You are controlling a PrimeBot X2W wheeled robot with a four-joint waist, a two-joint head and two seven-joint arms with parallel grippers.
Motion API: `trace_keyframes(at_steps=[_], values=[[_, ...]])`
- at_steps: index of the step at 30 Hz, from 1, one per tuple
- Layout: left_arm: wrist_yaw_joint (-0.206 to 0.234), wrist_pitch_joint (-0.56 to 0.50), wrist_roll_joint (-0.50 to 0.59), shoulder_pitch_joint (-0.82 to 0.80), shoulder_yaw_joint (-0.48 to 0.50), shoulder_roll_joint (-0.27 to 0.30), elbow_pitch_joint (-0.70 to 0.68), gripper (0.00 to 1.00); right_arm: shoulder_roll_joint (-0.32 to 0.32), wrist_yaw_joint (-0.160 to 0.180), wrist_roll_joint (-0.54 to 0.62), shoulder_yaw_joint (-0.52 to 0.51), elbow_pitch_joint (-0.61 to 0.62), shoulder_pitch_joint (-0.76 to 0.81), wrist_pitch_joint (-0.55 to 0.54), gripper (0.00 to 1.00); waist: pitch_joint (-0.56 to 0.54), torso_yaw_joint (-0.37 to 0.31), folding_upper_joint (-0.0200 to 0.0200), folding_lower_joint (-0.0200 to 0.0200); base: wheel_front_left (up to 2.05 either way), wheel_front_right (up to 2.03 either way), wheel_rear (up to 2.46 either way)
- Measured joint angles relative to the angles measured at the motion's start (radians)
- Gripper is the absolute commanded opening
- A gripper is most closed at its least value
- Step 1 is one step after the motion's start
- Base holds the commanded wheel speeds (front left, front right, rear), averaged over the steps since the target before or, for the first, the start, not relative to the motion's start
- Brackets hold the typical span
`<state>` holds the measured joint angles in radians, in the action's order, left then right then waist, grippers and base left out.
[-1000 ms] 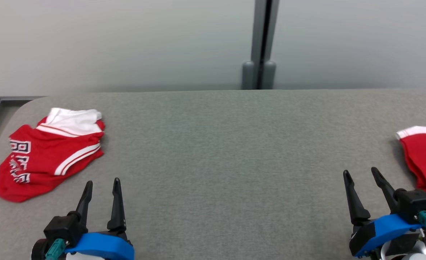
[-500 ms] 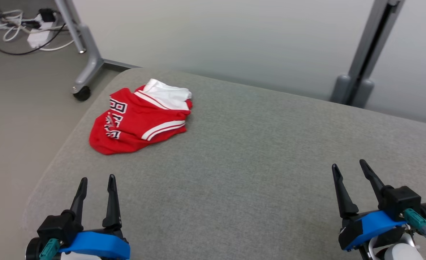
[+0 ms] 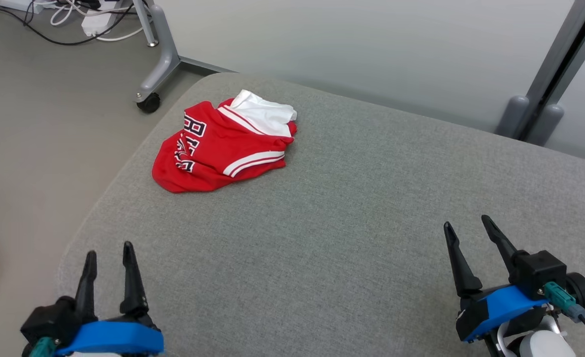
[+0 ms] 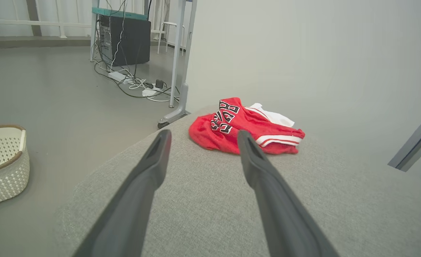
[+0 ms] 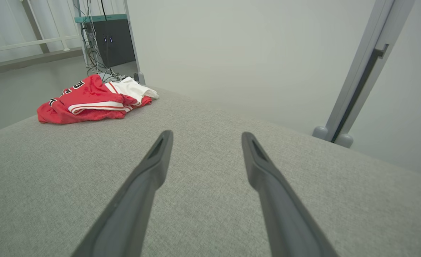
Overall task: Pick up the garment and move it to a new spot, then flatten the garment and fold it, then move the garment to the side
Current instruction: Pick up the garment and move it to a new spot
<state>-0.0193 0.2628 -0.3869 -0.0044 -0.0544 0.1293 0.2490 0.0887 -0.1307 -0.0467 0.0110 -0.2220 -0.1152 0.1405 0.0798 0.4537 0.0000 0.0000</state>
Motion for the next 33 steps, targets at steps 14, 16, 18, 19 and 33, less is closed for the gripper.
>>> trace_keyframes(at_steps=[14,16,18,19,33], values=[[0.023,-0.342,-0.118,-0.438,0.100,0.163,0.035,1.00,0.047,0.000,0.009,0.083,0.161,-0.057,-0.068,1.00,0.197,-0.117,0.0000,0.0001,0.00,0.00,0.00],[0.025,-0.398,-0.130,-0.507,0.104,0.187,0.103,1.00,0.053,0.000,0.009,0.122,0.192,-0.087,-0.079,1.00,0.253,-0.162,0.0000,0.0002,0.00,0.00,0.00],[0.025,-0.444,-0.155,-0.556,0.116,0.206,0.172,1.00,0.063,0.000,0.009,0.149,0.216,-0.113,-0.088,1.00,0.303,-0.209,0.0000,0.0003,0.00,0.00,0.00],[0.026,-0.467,-0.166,-0.575,0.129,0.219,0.208,1.00,0.066,0.000,0.009,0.161,0.228,-0.124,-0.093,1.00,0.325,-0.234,0.0000,0.0003,0.00,0.00,0.00],[0.108,-0.807,-0.287,-0.644,0.209,0.323,0.440,0.40,0.060,0.000,-0.014,0.160,0.244,-0.165,-0.054,1.00,0.410,-0.418,0.0000,0.0001,0.00,0.00,0.00]])
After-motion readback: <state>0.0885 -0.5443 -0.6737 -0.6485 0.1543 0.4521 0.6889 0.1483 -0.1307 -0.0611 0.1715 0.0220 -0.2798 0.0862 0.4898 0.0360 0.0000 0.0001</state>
